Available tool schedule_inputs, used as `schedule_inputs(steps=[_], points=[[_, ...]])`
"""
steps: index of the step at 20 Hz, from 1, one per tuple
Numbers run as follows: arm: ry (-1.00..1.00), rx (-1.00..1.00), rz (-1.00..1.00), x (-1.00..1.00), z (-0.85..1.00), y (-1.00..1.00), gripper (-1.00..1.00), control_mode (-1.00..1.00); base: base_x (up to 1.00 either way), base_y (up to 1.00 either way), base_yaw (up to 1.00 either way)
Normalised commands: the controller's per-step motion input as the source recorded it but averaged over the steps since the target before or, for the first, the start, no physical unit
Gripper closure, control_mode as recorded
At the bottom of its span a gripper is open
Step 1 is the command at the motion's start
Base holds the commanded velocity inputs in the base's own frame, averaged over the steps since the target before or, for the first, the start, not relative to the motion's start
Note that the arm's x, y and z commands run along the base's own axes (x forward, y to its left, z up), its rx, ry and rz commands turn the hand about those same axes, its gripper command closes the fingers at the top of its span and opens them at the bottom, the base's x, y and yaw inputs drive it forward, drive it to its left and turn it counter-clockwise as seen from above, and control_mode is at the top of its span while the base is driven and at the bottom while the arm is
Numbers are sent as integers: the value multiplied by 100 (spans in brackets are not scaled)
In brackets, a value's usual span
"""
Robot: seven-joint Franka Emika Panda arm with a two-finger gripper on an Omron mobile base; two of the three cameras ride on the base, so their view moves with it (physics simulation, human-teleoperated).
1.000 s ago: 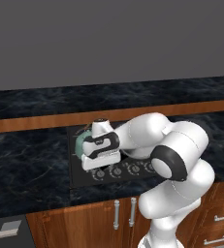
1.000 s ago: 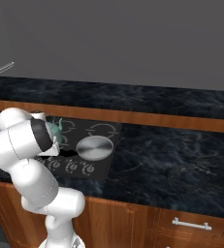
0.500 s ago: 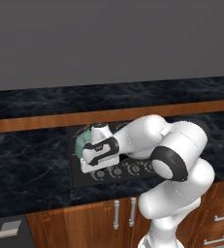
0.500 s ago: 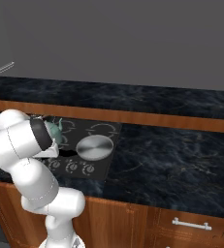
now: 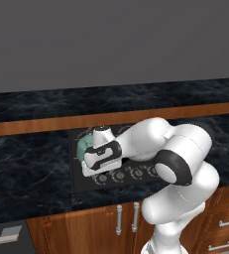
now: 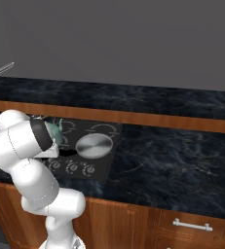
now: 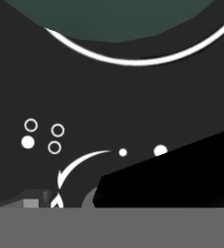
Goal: Pick the kettle from the counter and place it on a stove burner. Then turn the burner on.
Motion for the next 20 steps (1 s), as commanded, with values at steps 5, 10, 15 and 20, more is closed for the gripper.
schedule_inputs(steps=[5,10,15,20], points=[[0,0,0,0,0,0,-100,-100,0,0,0],[0,0,0,-11,0,0,-100,-100,0,0,0],[-13,0,0,-18,0,0,-100,-100,0,0,0],[-3,0,0,-1,0,0,-100,-100,0,0,0]])
